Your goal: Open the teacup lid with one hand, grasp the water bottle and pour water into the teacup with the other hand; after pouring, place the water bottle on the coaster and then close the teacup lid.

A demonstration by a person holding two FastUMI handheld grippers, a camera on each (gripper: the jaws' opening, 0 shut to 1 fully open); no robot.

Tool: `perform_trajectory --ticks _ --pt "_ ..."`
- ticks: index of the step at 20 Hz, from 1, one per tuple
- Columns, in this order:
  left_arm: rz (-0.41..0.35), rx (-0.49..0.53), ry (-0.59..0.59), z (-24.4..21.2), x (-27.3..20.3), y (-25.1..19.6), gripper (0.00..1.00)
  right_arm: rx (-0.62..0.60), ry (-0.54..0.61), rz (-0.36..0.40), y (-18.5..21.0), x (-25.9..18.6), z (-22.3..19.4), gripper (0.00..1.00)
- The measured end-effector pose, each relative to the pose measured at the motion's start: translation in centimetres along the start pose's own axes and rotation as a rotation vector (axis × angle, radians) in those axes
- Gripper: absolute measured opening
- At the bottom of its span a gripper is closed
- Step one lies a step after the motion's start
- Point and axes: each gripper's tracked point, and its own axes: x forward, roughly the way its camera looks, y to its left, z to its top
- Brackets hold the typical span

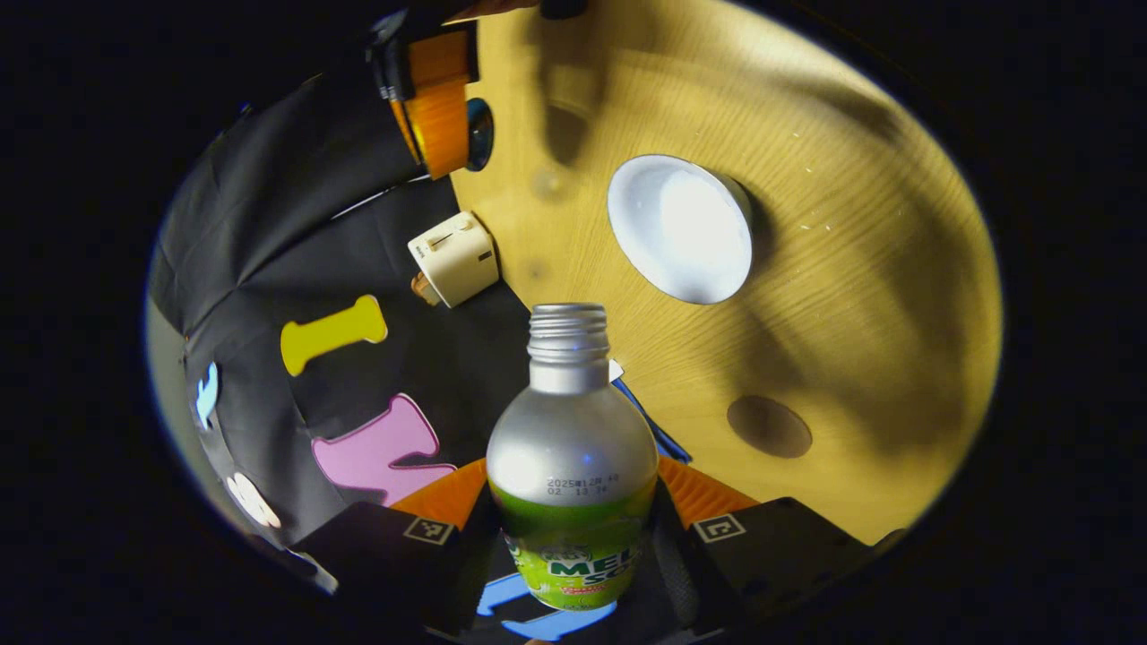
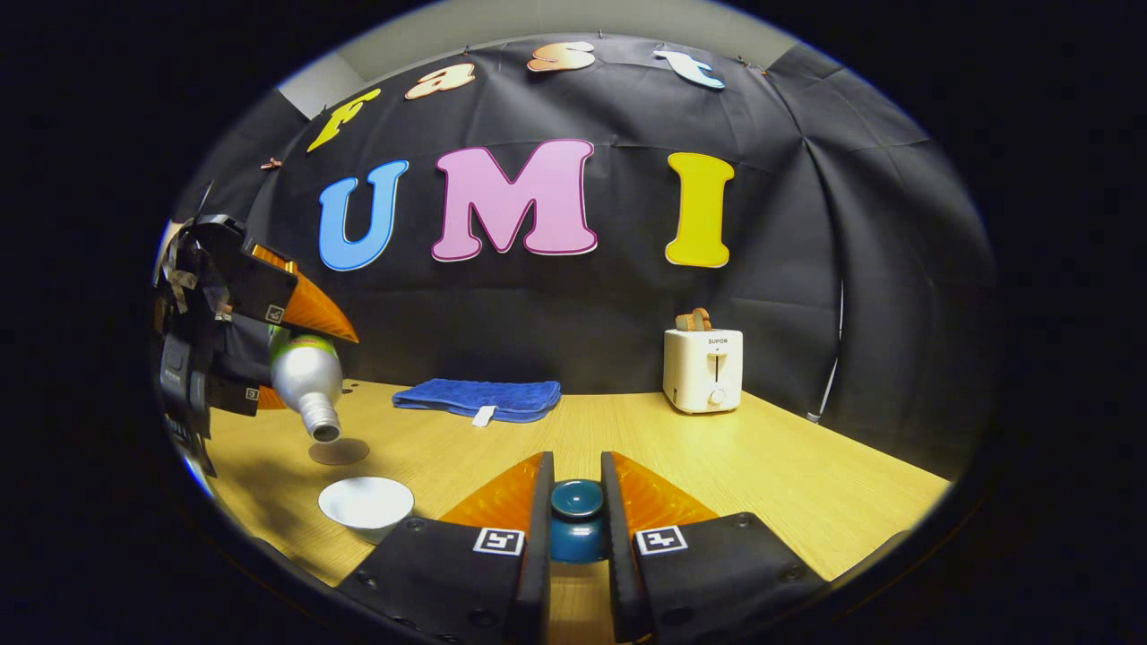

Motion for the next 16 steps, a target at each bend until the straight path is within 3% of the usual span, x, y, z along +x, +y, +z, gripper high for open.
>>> perform_trajectory --ticks 3,9,16 --pt "0.021 -0.295 -0.009 -1.0 -1.1 -1.2 0.81 0.000 0.000 0.000 0.0 0.0 0.0 0.30" --pt "0.073 -1.012 -0.078 -1.4 -3.1 -3.0 0.80 0.000 0.000 -0.009 -0.1 0.0 0.1 0.30" --pt "0.215 -1.706 -0.193 -3.5 -1.4 -2.0 0.80 0.000 0.001 -0.009 -0.1 -0.1 0.1 0.30"
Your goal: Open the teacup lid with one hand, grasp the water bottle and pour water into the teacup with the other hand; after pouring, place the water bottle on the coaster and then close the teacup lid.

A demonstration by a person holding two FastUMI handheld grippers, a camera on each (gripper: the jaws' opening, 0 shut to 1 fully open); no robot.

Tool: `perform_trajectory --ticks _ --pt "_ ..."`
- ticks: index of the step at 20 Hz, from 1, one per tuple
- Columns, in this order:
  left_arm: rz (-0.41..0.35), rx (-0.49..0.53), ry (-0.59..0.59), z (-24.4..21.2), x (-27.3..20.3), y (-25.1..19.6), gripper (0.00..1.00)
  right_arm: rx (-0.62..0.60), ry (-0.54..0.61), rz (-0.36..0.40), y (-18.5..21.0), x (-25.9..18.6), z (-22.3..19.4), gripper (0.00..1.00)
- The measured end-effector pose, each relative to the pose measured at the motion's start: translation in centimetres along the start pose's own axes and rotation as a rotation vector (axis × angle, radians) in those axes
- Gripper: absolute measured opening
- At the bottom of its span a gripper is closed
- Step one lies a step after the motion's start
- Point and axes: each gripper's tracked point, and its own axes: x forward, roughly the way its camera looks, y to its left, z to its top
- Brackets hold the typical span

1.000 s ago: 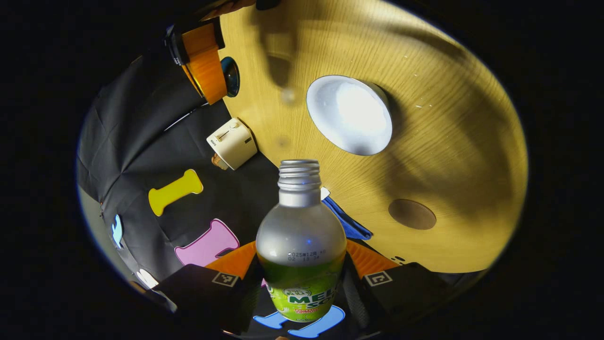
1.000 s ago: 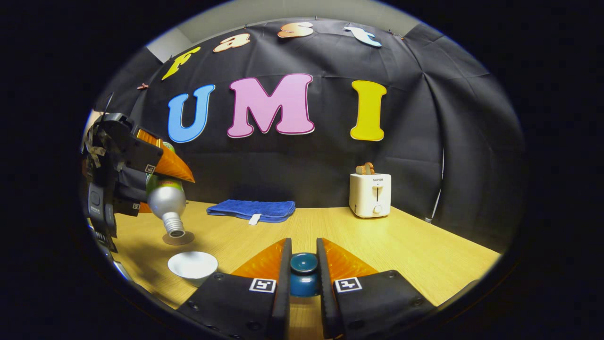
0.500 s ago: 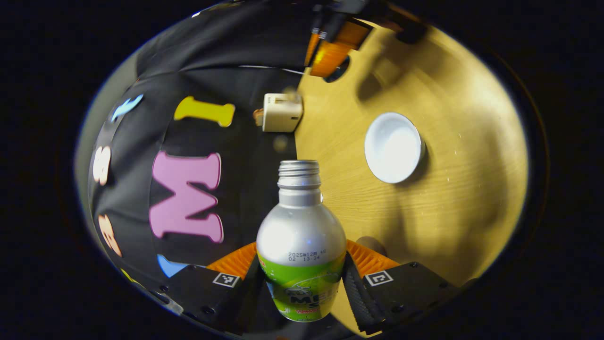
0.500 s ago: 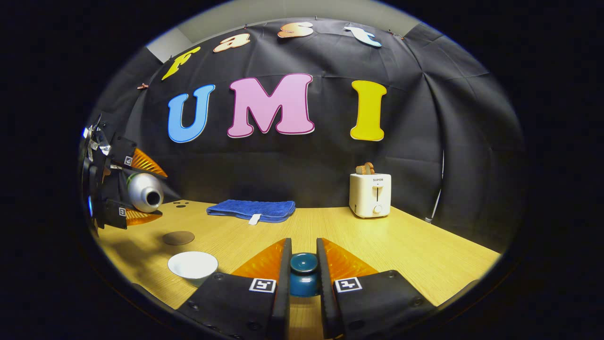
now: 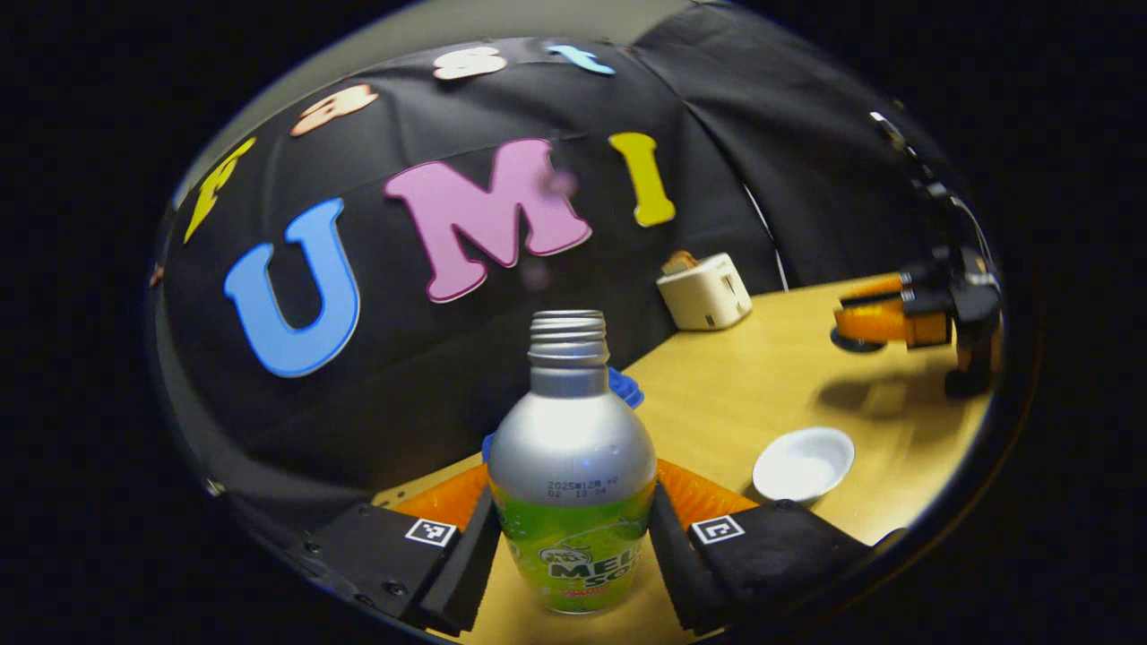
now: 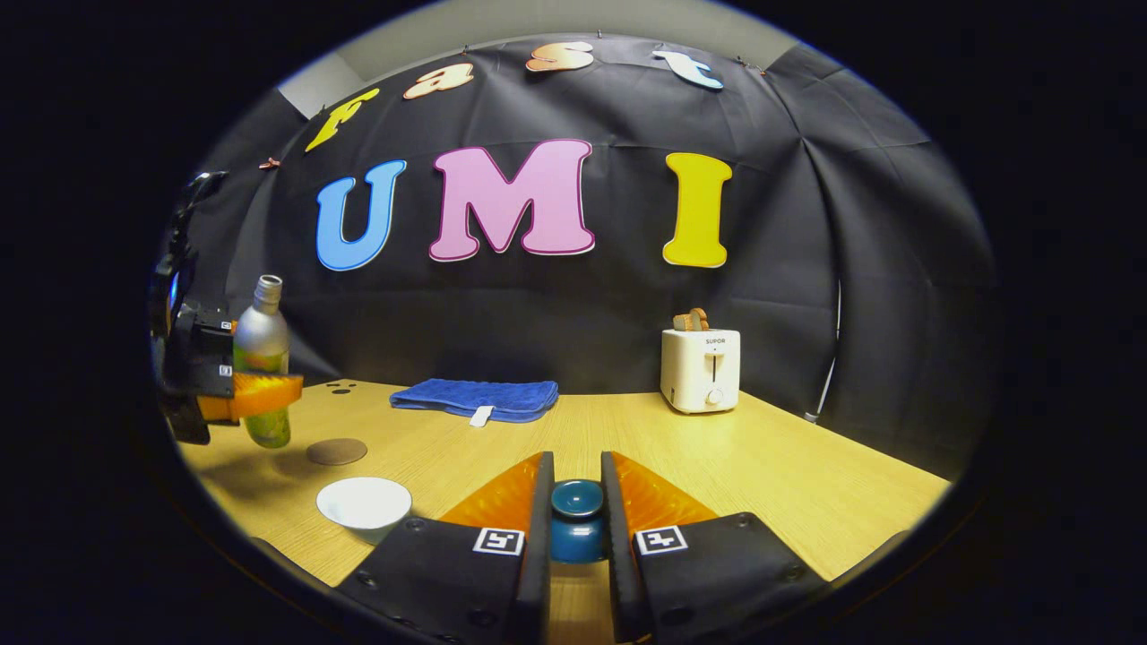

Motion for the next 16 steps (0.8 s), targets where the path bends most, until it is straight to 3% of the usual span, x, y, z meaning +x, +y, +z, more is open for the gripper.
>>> perform_trajectory --ticks 3,6,10,16 --pt "0.073 -0.206 -0.043 0.2 1.0 2.4 0.80 0.000 0.000 0.000 0.1 0.0 0.0 0.30" --pt "0.103 -0.315 -0.067 -0.4 0.9 2.2 0.81 0.000 0.000 0.000 0.1 0.0 0.0 0.30" --pt "0.100 -0.351 -0.076 -0.6 1.1 2.2 0.81 0.000 0.000 0.000 0.0 0.0 0.0 0.30" --pt "0.111 -0.323 -0.052 -0.5 1.4 2.1 0.82 0.000 0.000 0.000 0.1 -0.1 0.1 0.30"
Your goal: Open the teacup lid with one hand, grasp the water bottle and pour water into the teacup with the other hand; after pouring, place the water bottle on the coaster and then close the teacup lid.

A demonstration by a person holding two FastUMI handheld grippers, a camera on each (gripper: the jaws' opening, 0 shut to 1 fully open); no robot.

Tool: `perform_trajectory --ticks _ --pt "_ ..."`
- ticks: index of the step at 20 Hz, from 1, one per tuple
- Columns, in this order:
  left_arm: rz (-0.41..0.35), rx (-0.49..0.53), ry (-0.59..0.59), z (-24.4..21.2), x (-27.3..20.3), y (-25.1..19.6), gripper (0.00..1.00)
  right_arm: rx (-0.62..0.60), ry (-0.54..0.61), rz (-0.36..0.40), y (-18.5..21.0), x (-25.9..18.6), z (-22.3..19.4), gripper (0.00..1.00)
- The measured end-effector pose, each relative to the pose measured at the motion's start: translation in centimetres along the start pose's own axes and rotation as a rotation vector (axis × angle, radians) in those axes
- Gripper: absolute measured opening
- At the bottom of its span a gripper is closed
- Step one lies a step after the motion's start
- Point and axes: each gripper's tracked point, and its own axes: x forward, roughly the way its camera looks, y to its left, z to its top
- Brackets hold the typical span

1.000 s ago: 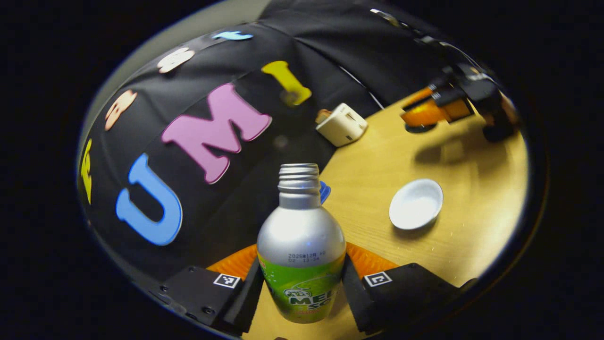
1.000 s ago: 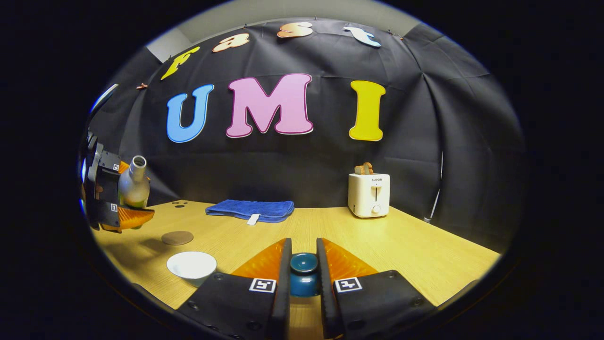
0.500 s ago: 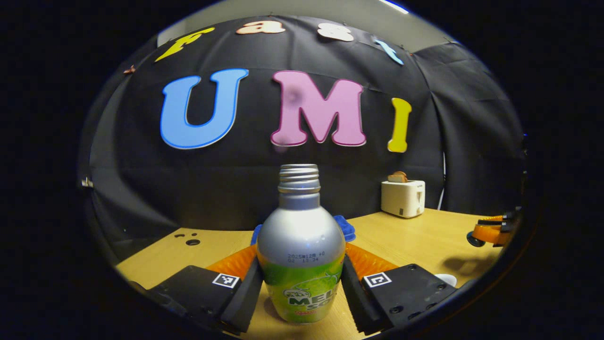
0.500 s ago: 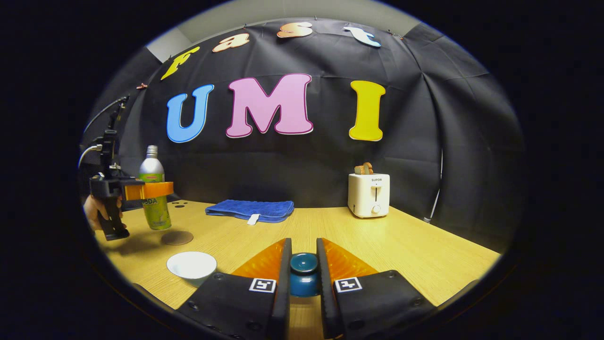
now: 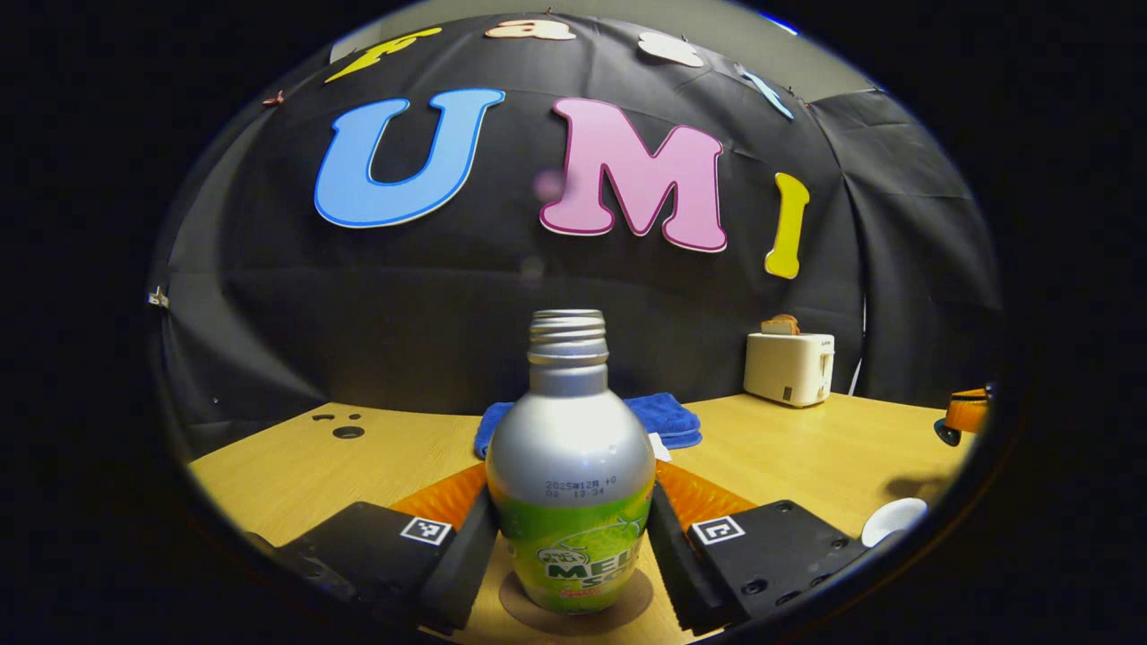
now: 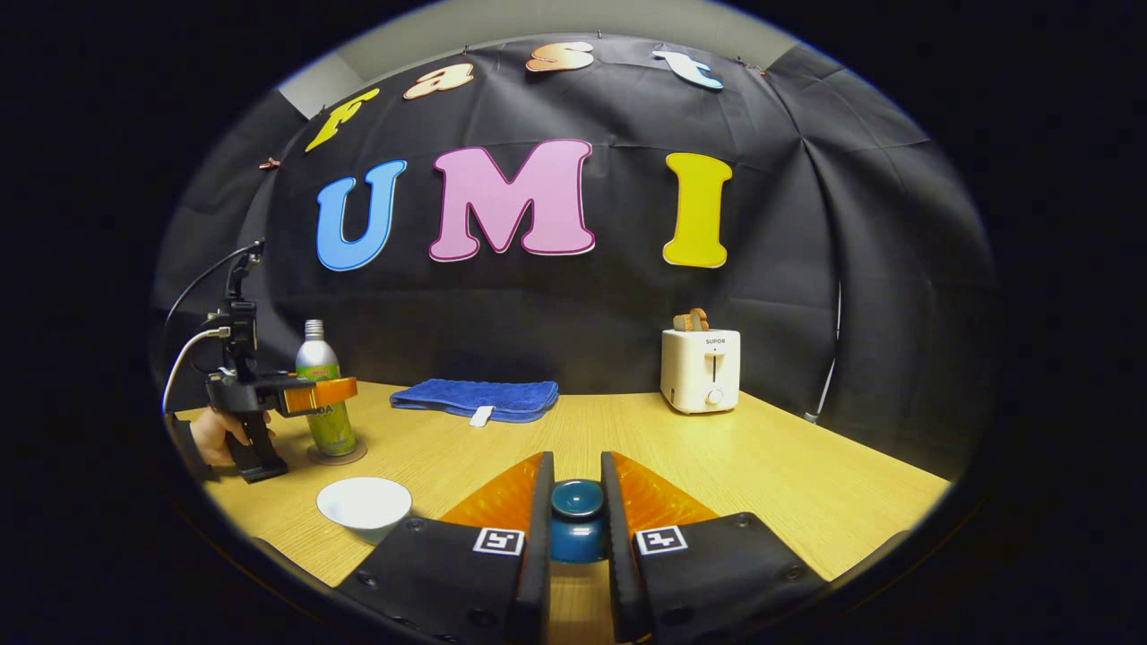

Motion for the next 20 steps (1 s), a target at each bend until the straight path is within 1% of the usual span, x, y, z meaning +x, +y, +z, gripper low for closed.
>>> perform_trajectory --ticks 4,5,7,8,10,11,12,14,17,19,20 --pt "0.002 0.012 0.018 -0.2 -0.2 0.2 0.83 0.000 0.000 0.000 0.0 0.0 0.0 0.30" --pt "0.003 0.013 0.017 0.0 -0.5 0.3 0.87 0.000 0.000 0.000 0.0 0.0 0.0 0.30" --pt "-0.011 0.010 0.019 0.6 -1.9 -0.4 0.98 0.000 0.000 0.000 0.0 0.0 0.0 0.30" --pt "-0.011 0.025 0.026 0.7 -2.6 -0.3 0.98 0.000 0.000 0.000 0.0 0.0 0.0 0.30" --pt "0.020 0.082 0.027 1.2 -4.5 0.2 0.98 0.000 0.000 -0.001 0.0 0.0 0.0 0.30" --pt "0.003 0.095 0.030 1.3 -5.6 -0.4 0.98 0.000 0.000 -0.001 0.0 0.0 0.0 0.30" --pt "-0.018 0.095 0.032 1.2 -6.8 -1.1 0.98 0.000 0.000 -0.001 0.0 0.0 0.0 0.30" --pt "-0.035 0.067 0.045 0.8 -9.4 -1.6 0.97 0.000 0.000 -0.001 0.0 0.0 0.0 0.31" --pt "-0.017 0.026 0.068 -0.7 -12.5 -1.1 0.96 -0.001 -0.001 -0.029 -0.5 0.0 0.0 0.30" --pt "-0.009 0.010 0.096 -2.3 -14.1 -0.8 0.96 0.000 -0.001 -0.032 -0.4 -0.1 -0.1 0.30" --pt "0.000 0.010 0.060 -1.9 -14.4 -0.5 0.96 -0.001 -0.003 -0.034 -0.5 -0.5 0.0 0.30"
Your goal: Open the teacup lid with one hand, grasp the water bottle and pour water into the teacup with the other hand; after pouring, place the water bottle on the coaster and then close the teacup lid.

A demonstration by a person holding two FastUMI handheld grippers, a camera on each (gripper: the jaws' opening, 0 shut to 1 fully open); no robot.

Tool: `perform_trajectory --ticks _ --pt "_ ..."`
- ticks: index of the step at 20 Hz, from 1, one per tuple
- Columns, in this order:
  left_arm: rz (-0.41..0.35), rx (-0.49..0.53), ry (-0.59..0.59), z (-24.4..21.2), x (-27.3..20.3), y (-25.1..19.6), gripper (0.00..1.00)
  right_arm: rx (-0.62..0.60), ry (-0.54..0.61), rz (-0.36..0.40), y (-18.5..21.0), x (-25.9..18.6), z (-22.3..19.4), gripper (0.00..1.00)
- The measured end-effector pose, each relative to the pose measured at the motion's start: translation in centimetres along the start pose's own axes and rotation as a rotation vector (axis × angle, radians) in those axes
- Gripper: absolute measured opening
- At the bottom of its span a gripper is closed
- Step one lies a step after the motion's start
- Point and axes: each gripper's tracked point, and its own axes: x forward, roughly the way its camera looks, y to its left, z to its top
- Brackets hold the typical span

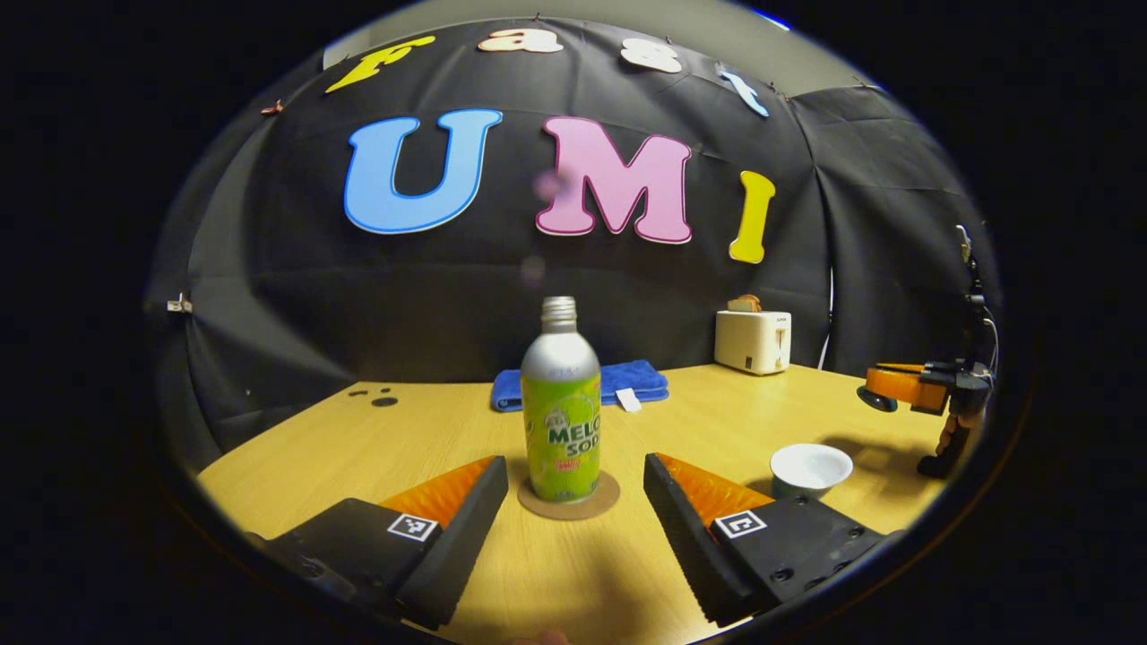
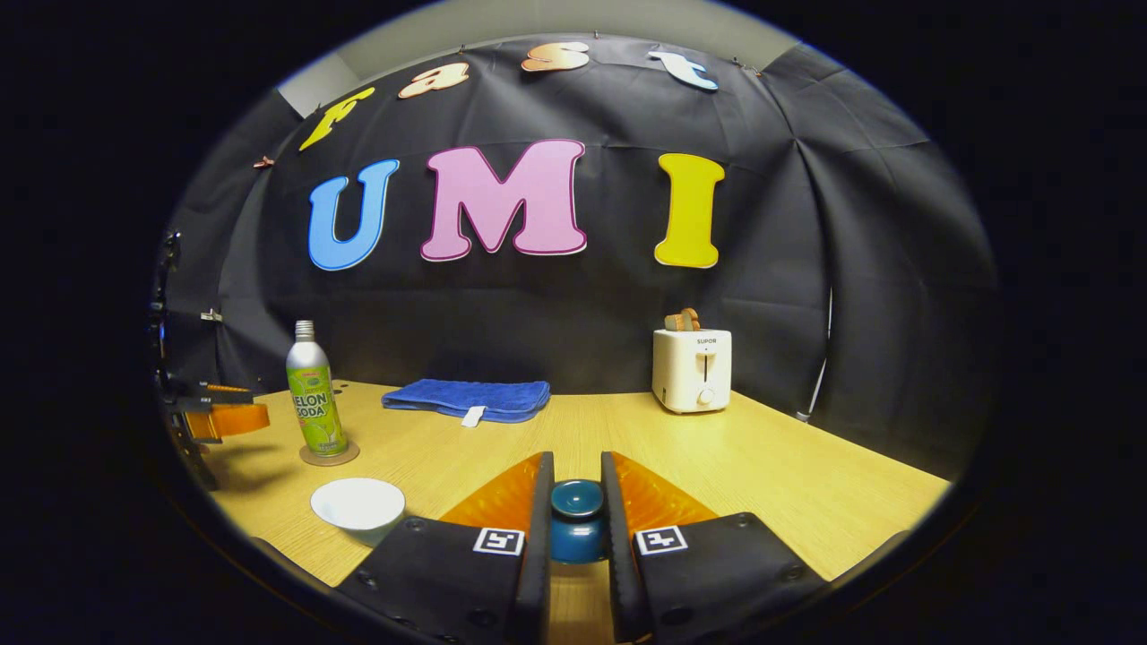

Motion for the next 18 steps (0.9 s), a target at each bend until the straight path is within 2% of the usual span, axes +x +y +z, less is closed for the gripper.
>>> perform_trajectory --ticks 4,8,12,15,18 --pt "0.035 0.003 -0.055 1.0 -1.1 1.3 0.97 0.000 0.001 -0.007 0.0 0.2 0.0 0.30" --pt "0.057 0.004 -0.045 0.8 -1.1 2.1 0.97 0.000 0.000 0.000 1.9 -0.2 -0.1 0.30" --pt "0.056 0.003 -0.047 0.8 -1.0 2.0 0.97 0.011 0.011 0.077 6.5 -0.2 -0.4 0.30" --pt "0.056 0.004 -0.048 0.8 -1.1 2.1 0.97 0.081 0.030 0.155 10.4 0.1 -0.6 0.30" --pt "0.067 0.003 -0.048 0.8 -1.0 2.3 0.97 0.023 0.036 0.180 12.8 0.7 -0.9 0.30"
